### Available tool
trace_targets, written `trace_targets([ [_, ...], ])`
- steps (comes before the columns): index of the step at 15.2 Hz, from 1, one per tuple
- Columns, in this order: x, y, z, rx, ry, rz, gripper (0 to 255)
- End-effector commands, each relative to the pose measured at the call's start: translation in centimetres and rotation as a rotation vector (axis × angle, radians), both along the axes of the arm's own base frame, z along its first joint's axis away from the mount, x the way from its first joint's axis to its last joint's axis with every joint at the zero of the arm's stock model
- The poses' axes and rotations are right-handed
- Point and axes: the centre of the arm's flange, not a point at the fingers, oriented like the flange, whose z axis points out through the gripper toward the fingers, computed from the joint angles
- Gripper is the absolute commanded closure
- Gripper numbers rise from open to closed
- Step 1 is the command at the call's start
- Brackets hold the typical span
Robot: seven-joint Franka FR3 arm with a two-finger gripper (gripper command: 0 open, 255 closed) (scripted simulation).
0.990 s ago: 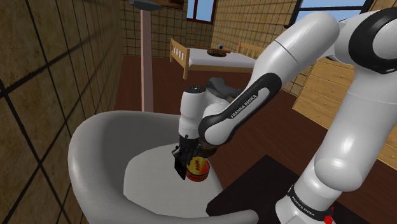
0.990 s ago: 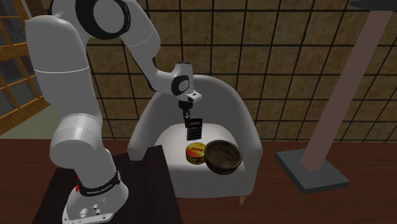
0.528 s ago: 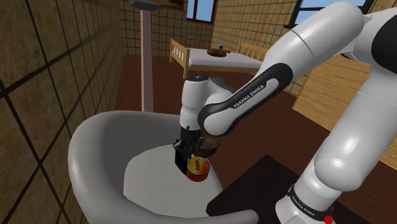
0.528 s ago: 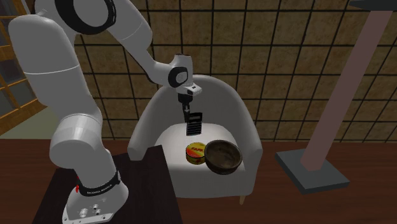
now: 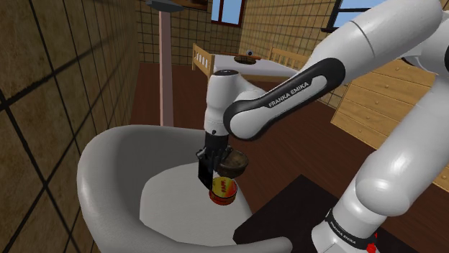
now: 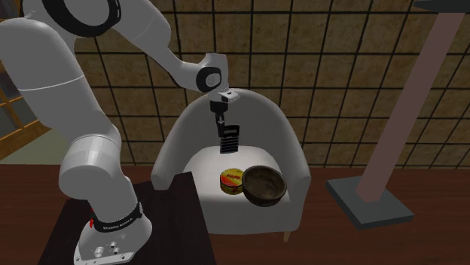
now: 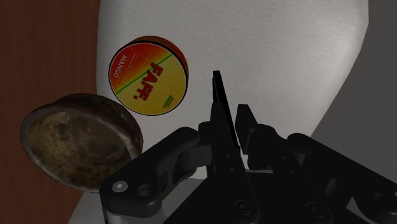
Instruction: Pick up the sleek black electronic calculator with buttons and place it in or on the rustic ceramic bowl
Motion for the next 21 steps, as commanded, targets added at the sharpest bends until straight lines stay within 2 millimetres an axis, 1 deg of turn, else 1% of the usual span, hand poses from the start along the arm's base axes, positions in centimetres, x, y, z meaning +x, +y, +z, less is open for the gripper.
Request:
trace_targets([
  [1, 0.0, -0.1, 1.0, 0.000, 0.000, 0.000, 255],
  [9, 0.0, -0.1, 5.3, 0.000, 0.000, 0.000, 255],
  [10, 0.0, -0.1, 5.5, 0.000, 0.000, 0.000, 255],
  [21, 8.6, -11.5, 8.3, 0.000, 0.000, 0.000, 255],
])
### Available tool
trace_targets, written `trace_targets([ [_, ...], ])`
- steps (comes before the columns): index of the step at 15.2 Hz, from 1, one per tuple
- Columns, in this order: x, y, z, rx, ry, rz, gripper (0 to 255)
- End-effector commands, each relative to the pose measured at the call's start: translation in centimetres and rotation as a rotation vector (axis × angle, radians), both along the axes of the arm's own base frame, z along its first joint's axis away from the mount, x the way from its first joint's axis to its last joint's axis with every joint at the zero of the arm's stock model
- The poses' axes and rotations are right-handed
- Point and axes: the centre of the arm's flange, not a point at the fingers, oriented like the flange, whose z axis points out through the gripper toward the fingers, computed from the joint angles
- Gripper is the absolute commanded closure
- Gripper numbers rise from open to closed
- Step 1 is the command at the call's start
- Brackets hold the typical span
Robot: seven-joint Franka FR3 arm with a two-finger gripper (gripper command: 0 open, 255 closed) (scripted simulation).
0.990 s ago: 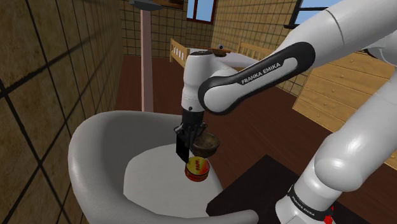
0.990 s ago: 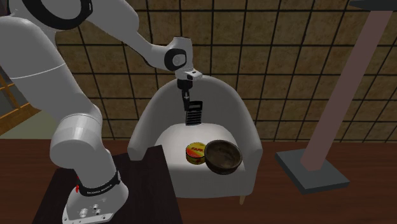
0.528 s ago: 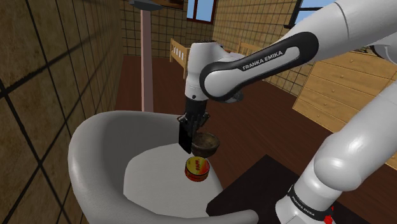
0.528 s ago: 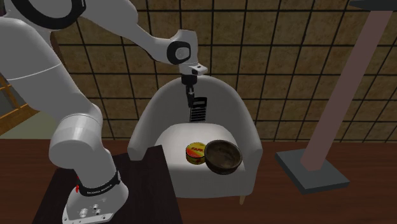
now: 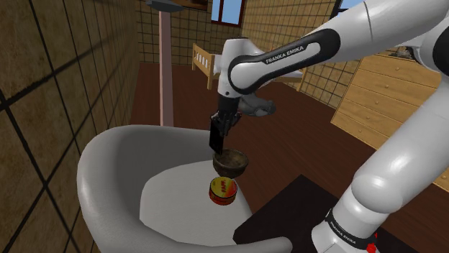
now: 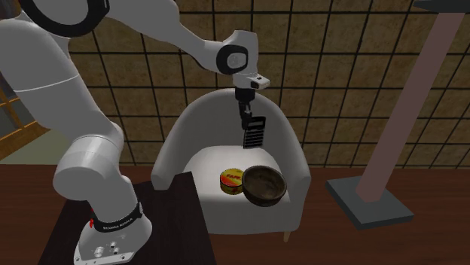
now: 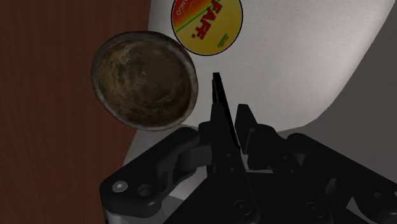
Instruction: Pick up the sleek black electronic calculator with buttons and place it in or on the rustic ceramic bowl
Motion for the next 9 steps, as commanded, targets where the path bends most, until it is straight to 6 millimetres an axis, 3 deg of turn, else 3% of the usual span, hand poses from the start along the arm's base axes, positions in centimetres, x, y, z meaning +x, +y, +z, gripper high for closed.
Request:
trace_targets([
  [1, 2.0, -2.1, 0.8, -0.001, 0.000, 0.001, 255],
  [7, 7.0, -8.8, 2.4, -0.001, 0.000, 0.001, 255],
  [9, 7.0, -8.8, 1.4, -0.001, 0.000, 0.001, 255],
])
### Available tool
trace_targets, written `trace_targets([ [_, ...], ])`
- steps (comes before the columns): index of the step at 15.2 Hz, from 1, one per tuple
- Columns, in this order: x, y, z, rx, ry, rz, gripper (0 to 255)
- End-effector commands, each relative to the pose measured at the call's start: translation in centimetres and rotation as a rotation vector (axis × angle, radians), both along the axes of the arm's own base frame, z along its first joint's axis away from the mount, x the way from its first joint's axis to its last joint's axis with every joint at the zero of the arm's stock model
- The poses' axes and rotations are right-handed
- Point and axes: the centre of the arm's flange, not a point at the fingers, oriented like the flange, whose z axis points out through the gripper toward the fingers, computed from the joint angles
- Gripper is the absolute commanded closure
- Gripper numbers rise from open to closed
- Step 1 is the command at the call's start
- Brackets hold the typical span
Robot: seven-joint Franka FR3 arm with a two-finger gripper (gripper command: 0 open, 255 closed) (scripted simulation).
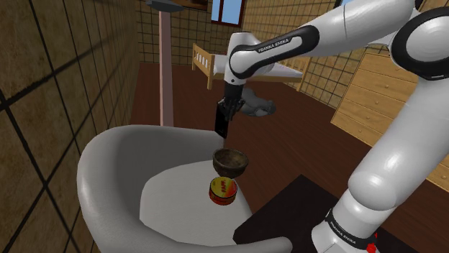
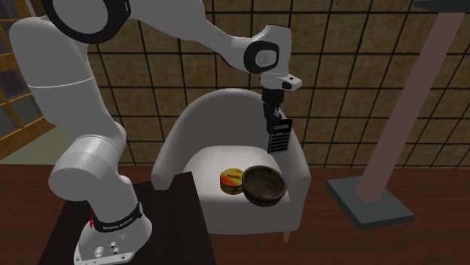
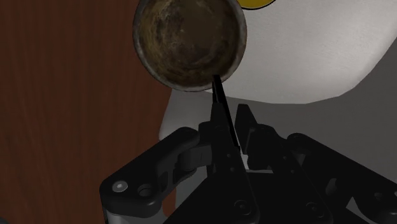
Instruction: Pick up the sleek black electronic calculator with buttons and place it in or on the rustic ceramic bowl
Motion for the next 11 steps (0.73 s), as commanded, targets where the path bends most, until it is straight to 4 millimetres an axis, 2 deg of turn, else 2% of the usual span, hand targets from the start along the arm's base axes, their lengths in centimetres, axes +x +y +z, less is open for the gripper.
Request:
trace_targets([
  [1, 0.2, -0.2, -0.7, 0.000, 0.000, 0.001, 255],
  [11, 0.2, -0.2, -6.0, 0.000, 0.000, 0.001, 255],
])
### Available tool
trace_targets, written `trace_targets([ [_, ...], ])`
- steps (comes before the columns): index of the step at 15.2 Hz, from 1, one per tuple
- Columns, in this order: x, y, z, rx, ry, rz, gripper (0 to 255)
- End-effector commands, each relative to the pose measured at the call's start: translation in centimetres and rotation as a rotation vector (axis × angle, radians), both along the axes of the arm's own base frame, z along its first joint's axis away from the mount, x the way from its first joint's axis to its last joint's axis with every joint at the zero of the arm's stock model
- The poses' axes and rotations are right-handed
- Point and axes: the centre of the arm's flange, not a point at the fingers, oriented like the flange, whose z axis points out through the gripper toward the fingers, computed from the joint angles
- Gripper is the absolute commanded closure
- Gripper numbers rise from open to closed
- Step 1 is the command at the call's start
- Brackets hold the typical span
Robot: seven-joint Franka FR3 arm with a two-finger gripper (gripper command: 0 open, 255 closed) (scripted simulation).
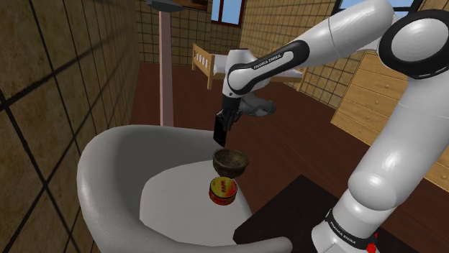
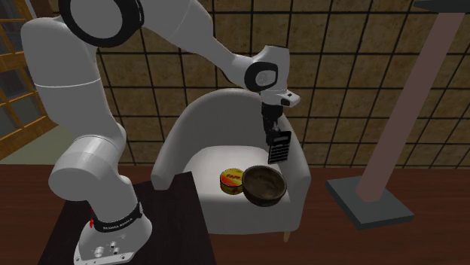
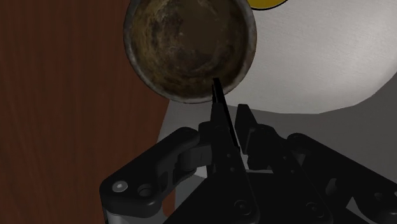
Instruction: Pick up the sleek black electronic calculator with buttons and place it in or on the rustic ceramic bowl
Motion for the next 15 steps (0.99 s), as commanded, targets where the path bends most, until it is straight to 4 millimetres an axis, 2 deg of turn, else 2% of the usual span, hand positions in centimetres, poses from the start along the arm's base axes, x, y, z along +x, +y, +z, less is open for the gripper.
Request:
trace_targets([
  [1, 0.1, 0.0, -1.1, 0.000, 0.000, 0.000, 255],
  [9, 0.1, 0.0, -5.3, 0.000, 0.000, 0.000, 255],
  [15, 0.1, 0.0, -5.4, 0.000, 0.000, 0.000, 255],
])
